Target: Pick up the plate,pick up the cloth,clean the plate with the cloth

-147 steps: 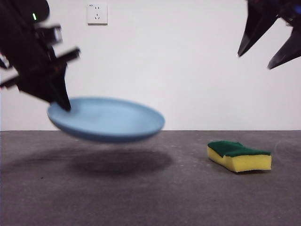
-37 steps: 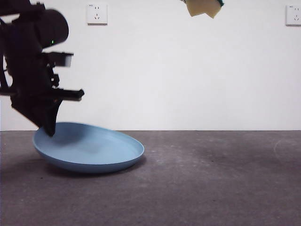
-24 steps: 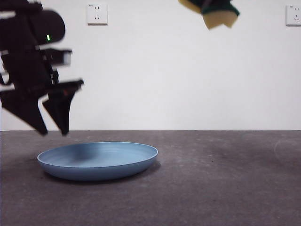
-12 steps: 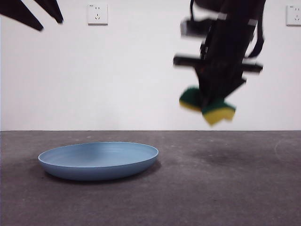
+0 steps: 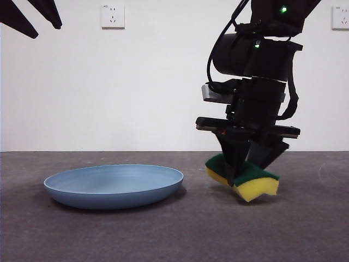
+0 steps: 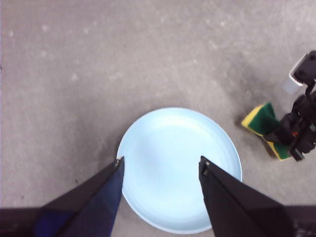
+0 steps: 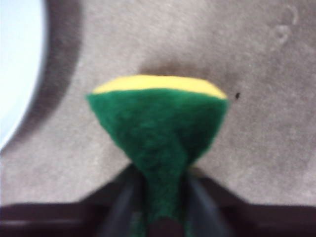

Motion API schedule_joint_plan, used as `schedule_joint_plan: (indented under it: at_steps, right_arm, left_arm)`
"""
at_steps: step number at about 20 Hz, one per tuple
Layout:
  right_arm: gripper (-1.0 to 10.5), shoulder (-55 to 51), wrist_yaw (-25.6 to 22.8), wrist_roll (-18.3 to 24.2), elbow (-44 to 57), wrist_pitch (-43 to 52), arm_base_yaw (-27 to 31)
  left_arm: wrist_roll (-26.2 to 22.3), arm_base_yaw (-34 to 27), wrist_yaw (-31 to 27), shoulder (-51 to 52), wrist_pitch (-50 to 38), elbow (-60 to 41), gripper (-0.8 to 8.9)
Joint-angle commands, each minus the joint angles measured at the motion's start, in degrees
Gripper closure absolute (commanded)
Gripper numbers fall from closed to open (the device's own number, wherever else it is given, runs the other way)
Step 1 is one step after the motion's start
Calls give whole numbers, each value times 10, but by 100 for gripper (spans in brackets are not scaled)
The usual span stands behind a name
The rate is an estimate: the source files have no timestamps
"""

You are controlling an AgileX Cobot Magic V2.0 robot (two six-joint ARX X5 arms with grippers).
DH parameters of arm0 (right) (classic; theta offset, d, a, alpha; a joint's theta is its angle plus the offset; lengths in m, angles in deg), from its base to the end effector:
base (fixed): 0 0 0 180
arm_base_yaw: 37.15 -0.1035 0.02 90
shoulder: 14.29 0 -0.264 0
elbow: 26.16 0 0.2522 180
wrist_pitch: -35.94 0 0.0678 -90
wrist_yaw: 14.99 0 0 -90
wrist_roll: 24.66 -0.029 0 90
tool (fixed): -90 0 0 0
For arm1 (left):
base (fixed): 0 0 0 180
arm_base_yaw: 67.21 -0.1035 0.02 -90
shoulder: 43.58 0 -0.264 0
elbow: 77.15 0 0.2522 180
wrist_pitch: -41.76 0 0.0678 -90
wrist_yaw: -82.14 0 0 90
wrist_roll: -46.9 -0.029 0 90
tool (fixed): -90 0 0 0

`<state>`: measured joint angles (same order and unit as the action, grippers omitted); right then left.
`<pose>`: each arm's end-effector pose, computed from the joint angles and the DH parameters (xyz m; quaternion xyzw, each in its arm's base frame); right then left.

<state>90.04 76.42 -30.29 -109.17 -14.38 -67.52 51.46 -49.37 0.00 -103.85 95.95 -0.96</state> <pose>0.3023 0.1780 0.1757 -0.1079 0.5769 0.1939 0.7861 0.1962 -0.0673 0.3421 -0.0082 0.3347 -0.1970 0.9215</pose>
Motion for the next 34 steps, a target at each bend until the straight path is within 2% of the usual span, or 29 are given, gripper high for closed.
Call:
schedule_joint_plan:
  at_steps: [1, 10, 17, 19, 20, 21, 22, 23, 29, 32, 34]
  right_arm:
    - [402, 6, -1, -5, 5, 1, 1]
    - [401, -9, -4, 12, 5, -9, 4]
    - [427, -89, -3, 12, 5, -12, 4]
    - [669, -127, -2, 12, 5, -30, 4]
    - [868, -151, -2, 12, 5, -46, 4]
    - [974, -170, -2, 12, 5, -58, 3]
    - [956, -193, -2, 12, 5, -67, 3]
    - [956, -212, -2, 12, 5, -73, 3]
    - [957, -327, -7, 16, 5, -73, -2]
    - [957, -374, -53, 30, 13, -51, -22]
    - [957, -405, -63, 30, 40, -9, -35]
  left_arm:
    - [1, 2, 1, -1, 2, -4, 562]
    - [-3, 2, 1, -1, 12, -4, 562]
    - [-30, 2, 0, -1, 12, -4, 562]
    - [-45, 2, -3, -1, 12, -4, 563]
    - [-49, 2, -4, -1, 12, -4, 569]
    - [-49, 2, -4, -1, 12, -4, 612]
    - [-56, 2, -5, -1, 12, -4, 746]
    - [-68, 2, -6, -1, 12, -4, 836]
    - [-77, 2, -17, 6, -2, -5, 821]
    - [-77, 2, -17, 33, -26, -13, 821]
    - [-78, 2, -18, 67, -74, -48, 821]
